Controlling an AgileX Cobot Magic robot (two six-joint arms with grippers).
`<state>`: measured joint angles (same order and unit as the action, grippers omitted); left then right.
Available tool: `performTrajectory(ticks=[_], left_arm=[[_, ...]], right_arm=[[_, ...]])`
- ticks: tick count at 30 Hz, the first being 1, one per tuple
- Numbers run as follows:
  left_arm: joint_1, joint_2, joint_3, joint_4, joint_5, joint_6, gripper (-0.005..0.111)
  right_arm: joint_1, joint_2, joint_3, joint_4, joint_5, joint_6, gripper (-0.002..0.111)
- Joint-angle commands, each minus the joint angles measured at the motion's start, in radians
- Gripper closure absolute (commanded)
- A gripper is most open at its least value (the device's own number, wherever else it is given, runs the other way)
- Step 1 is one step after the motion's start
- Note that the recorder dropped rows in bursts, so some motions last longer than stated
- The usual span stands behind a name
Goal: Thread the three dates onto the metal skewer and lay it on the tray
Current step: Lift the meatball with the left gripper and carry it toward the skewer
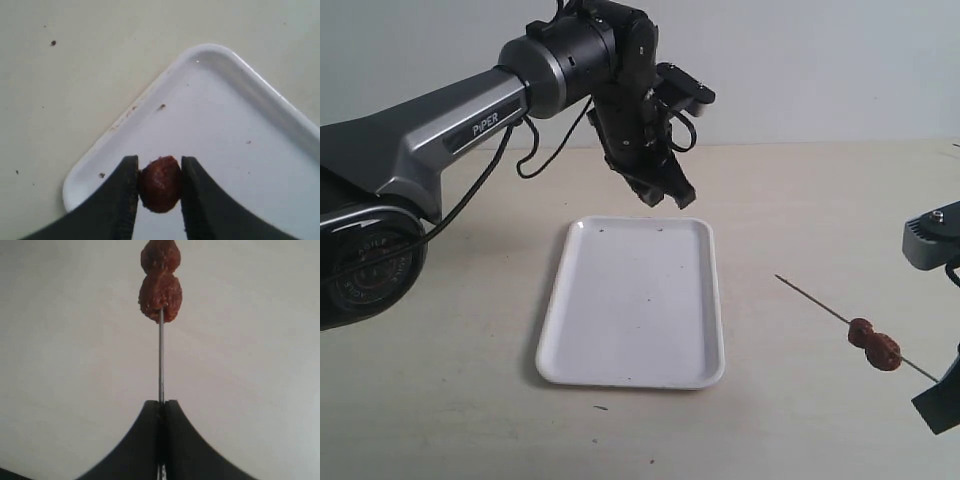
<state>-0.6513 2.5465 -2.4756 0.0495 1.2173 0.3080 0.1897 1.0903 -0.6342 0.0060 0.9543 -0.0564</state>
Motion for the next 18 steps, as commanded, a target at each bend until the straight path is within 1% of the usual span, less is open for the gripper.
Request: performTrajectory(ticks=[1, 3, 9, 18], left_arm=[[-0.015, -0.018, 0.003, -0.064, 0.004, 0.205, 0.077], [-0.022, -0.018, 0.006, -0.17, 0.004, 0.21, 0.077], [-0.034, -0.02, 0.006, -0.339, 0.004, 0.395, 0.077], [-0.034, -0.083, 0.009, -0.402, 0.004, 0.497, 0.077]], right_arm=[[-0.003, -0.008, 0.001, 0.013, 0.024, -0.025, 0.108], [-0.003, -0.008, 0.001, 0.022, 0.044, -0.048, 0.108], [-0.003, -0.008, 0.001, 0.022, 0.062, -0.055, 0.108], [-0.003, -0.008, 0.001, 0.011, 0.068, -0.055, 0.108]])
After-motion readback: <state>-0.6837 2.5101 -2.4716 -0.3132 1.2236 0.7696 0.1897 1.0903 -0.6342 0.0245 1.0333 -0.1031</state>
